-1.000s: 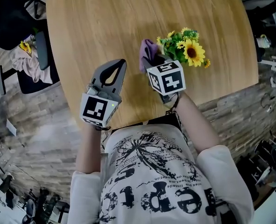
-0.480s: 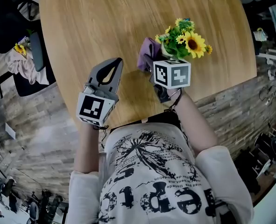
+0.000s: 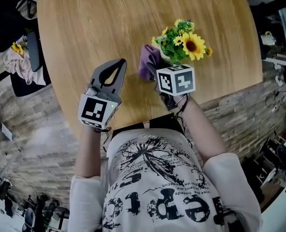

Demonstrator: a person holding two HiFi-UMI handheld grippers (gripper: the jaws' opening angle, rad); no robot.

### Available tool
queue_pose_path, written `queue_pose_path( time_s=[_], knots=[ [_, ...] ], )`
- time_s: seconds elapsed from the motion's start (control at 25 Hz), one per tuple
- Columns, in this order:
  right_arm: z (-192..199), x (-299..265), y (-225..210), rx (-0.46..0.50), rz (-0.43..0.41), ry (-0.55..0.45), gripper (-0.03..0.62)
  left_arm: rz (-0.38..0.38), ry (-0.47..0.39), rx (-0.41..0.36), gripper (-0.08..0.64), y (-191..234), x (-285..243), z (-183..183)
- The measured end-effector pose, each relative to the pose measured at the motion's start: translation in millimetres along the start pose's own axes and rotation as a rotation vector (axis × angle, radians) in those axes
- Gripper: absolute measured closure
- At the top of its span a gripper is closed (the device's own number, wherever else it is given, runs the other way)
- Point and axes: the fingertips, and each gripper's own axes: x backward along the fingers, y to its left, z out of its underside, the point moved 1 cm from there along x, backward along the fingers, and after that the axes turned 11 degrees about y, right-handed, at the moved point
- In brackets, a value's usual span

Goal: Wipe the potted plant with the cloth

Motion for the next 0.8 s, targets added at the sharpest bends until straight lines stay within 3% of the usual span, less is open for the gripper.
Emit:
queue_pose_path(
  time_s=[0.4,0.8],
  knots=[
    [33.5,9.4,-15.0,0.117,-0.033,0.087,0.509,0.021,-0.024,0.015,0.557,-34.4,-12.9,-1.6],
    [66.8,40.8,-29.2,0.33,-0.028,0.187,0.511,0.003,-0.017,0.055,0.557,-63.3,-32.8,2.1]
  ],
)
